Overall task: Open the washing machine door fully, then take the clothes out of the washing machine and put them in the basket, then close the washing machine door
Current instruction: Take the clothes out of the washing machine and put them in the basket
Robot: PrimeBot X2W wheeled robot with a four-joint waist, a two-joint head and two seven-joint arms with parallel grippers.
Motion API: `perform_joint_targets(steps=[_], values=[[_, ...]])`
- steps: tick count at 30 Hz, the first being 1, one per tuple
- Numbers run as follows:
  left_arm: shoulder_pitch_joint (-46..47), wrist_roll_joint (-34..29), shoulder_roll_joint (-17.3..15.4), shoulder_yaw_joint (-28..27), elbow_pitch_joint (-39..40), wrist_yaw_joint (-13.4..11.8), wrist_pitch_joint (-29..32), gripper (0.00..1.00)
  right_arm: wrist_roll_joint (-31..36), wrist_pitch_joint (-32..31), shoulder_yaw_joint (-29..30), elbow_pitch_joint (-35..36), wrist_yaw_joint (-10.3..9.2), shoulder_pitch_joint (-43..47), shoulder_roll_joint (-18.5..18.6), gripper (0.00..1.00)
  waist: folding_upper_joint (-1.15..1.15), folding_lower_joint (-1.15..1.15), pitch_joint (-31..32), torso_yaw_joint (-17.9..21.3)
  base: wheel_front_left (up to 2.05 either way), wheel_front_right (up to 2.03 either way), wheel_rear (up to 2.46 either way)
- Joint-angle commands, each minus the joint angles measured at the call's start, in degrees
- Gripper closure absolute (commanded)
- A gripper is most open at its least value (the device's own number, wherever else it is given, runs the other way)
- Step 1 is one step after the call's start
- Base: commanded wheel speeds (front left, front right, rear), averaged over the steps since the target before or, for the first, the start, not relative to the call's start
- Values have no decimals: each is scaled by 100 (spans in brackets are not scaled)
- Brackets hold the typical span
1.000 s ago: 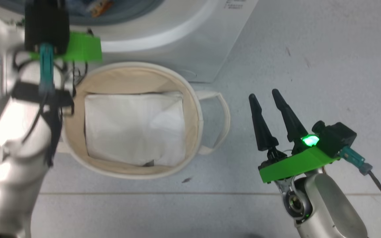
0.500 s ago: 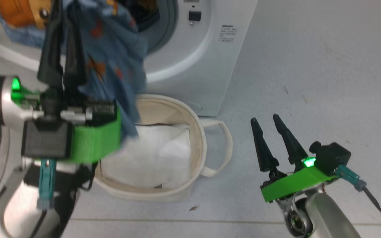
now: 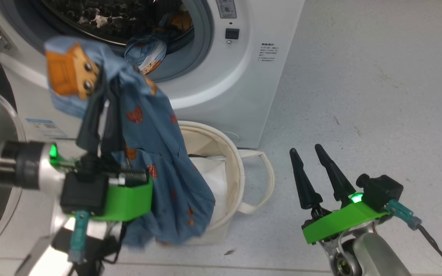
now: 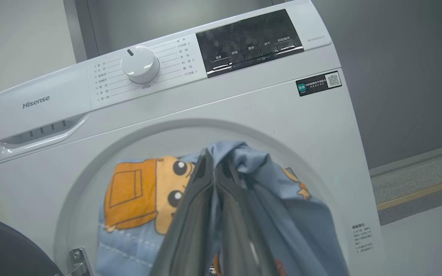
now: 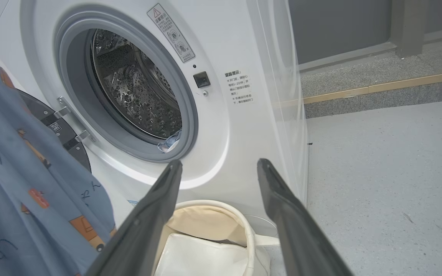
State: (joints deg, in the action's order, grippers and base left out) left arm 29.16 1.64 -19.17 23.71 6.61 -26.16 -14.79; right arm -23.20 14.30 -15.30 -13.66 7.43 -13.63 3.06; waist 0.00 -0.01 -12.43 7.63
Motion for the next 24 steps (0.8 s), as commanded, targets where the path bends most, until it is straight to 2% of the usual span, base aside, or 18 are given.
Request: perform_joint_targets(steps=[1, 19, 23, 24], values=[[13, -8, -93, -155, 83, -216, -20, 100, 54, 70, -119, 151, 6, 2, -18, 0, 0, 1, -9, -10, 0, 0, 0], [-342, 51, 250, 280, -1011, 74, -20, 100, 109, 70, -48, 171, 6, -131, -18, 0, 0, 1, -431, 50, 0, 0, 0], [-316, 192, 405, 289, -1517, 218, -20, 100, 90, 70, -68, 187, 6, -178, -18, 0, 0, 1, -561, 118, 0, 0, 0], [-262, 238, 462, 288, -1829, 324, -20, 100, 82, 70, -72, 204, 6, -213, -18, 0, 0, 1, -640, 164, 0, 0, 0]])
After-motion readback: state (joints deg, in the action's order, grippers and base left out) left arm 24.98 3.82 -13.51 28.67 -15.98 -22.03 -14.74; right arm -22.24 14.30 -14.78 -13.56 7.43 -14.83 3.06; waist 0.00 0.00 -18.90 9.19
